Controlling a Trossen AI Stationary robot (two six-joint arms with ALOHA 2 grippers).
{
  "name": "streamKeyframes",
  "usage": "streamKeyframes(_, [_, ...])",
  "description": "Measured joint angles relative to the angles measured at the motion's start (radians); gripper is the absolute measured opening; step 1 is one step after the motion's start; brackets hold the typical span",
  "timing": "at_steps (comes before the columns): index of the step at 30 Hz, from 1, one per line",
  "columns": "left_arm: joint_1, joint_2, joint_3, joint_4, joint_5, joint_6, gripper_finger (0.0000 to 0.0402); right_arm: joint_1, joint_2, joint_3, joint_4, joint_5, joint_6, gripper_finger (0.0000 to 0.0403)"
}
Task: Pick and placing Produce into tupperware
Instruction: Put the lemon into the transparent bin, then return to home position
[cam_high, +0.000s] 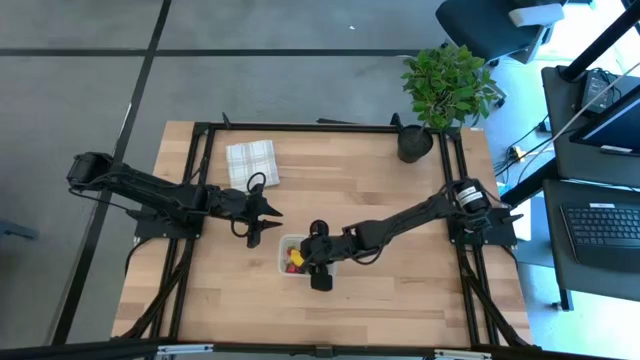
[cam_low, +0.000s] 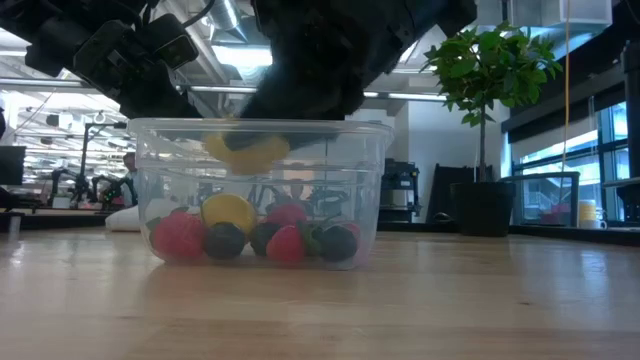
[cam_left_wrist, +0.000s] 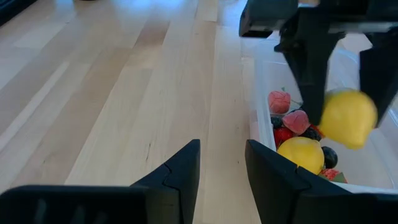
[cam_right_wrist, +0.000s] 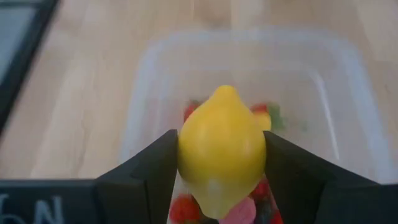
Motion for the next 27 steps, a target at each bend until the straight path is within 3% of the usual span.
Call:
streamKeyframes(14, [0.0,0.0,0.0,0.0,0.0,0.0,0.0121,-0.001,0.019,-0.001,-0.107,-0.004,0.045,0.0216])
streamKeyframes(21, [0.0,0.0,0.0,0.0,0.0,0.0,0.0121,-0.001,0.018,-0.001,-0.102,-0.009,0.055,0.0244])
streamKeyframes(27, [0.0,0.0,0.0,0.0,0.0,0.0,0.0121,-0.001,0.019,0.072,-0.161,-0.078,0.052,0.027])
